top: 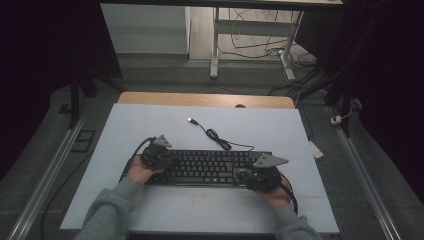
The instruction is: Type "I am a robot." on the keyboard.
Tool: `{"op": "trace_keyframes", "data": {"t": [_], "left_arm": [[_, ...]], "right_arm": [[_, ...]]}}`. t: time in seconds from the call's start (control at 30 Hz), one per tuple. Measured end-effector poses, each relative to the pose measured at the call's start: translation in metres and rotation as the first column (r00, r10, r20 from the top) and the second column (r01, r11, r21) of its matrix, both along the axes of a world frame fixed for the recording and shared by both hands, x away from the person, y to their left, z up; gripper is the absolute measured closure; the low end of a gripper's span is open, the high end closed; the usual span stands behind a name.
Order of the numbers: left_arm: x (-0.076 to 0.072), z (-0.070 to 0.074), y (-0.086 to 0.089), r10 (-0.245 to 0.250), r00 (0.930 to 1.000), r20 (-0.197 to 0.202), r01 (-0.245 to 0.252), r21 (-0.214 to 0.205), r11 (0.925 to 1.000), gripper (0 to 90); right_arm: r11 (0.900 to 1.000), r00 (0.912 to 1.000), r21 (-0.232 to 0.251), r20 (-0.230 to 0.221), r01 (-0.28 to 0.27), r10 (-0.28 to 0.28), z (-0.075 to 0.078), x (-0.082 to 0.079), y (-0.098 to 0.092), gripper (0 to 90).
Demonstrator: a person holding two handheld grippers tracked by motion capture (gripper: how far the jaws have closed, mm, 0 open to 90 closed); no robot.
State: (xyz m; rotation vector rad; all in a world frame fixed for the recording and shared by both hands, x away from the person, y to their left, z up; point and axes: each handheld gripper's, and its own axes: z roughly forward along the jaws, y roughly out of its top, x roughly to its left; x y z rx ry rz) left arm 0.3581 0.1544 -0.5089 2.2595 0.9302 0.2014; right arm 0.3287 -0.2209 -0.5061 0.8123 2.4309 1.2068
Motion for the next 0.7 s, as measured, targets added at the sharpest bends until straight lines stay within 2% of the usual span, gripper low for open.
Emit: {"op": "trace_keyframes", "data": {"t": [0.5,0.6,0.7], "left_arm": [[0.0007,-0.0045,-0.0033,0.005,1.0000,0.003,-0.005,0.017,0.9998,89.1],[0.0004,-0.0065,-0.0046,0.006,0.9999,0.010,-0.007,0.045,0.9990,89.1],[-0.0003,-0.0058,-0.0052,0.010,0.9998,0.016,-0.010,0.043,0.9990,89.1]], "right_arm": [[1.0000,1.0000,0.000,0.003,0.000,0.000,-0.0002,0.0005,-0.0005,45.3],[1.0000,1.0000,0.001,0.002,0.000,0.000,-0.0001,0.0002,-0.0004,45.3],[1.0000,1.0000,-0.002,0.002,0.001,-0.001,0.0000,0.0000,0.0000,45.3]]}}
